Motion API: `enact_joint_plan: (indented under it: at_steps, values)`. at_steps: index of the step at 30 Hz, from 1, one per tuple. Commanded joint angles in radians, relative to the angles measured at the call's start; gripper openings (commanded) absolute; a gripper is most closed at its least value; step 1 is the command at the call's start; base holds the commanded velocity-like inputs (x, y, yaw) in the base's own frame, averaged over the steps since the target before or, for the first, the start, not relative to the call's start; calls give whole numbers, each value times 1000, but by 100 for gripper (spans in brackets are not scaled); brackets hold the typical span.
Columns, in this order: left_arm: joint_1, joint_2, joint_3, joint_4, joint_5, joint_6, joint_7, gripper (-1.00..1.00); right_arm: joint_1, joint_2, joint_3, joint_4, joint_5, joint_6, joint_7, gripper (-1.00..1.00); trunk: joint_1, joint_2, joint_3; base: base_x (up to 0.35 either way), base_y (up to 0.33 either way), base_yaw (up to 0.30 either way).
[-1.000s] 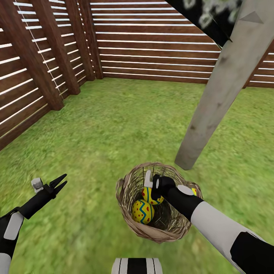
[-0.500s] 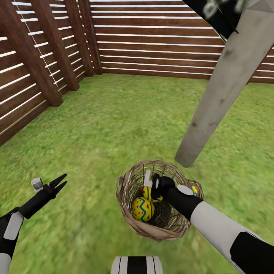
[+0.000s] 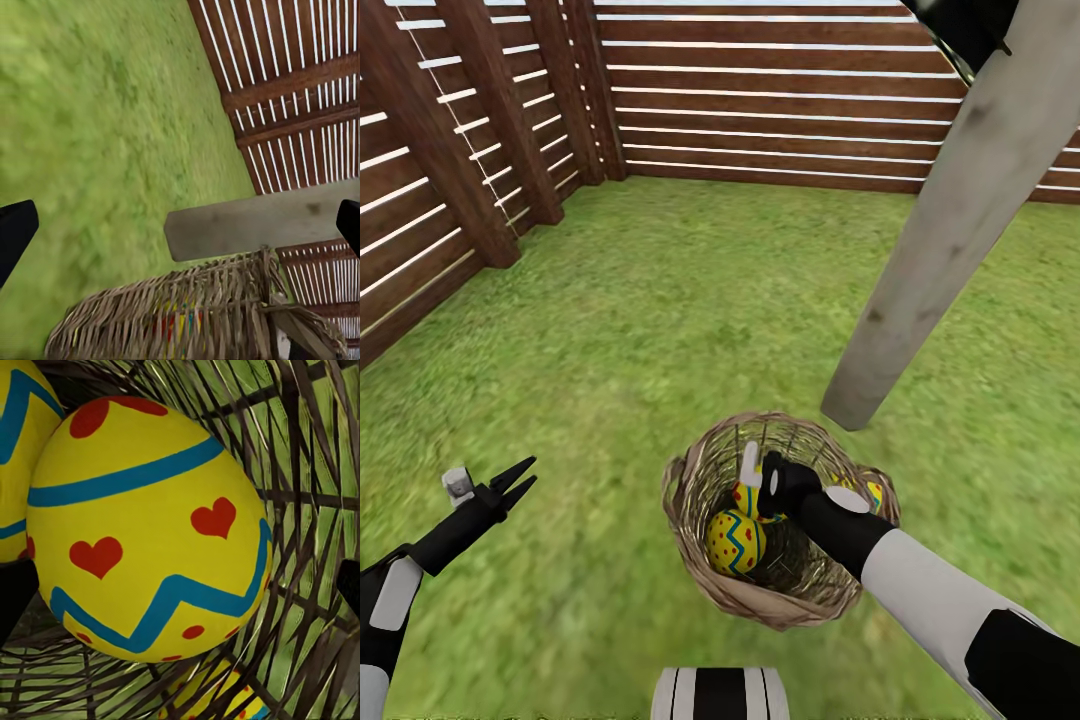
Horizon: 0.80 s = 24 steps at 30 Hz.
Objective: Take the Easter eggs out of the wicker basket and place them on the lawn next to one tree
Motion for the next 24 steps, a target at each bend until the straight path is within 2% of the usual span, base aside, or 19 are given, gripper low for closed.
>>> enact_joint_plan:
  at_steps: [1,8,24]
  values:
    - [0,0,1,-1,4,8,-1,100,-1,-1,3,-2,11,2,5,100,0,0,-1,0,0,0]
    - [0,0,1,0,4,8,-2,100,-1,0,3,-2,10,2,1,100,1,-1,-9,0,0,0]
    - [0,0,1,-1,4,8,-3,100,-1,-1,3,0,5,-5,1,100,6,-3,-51,0,0,0]
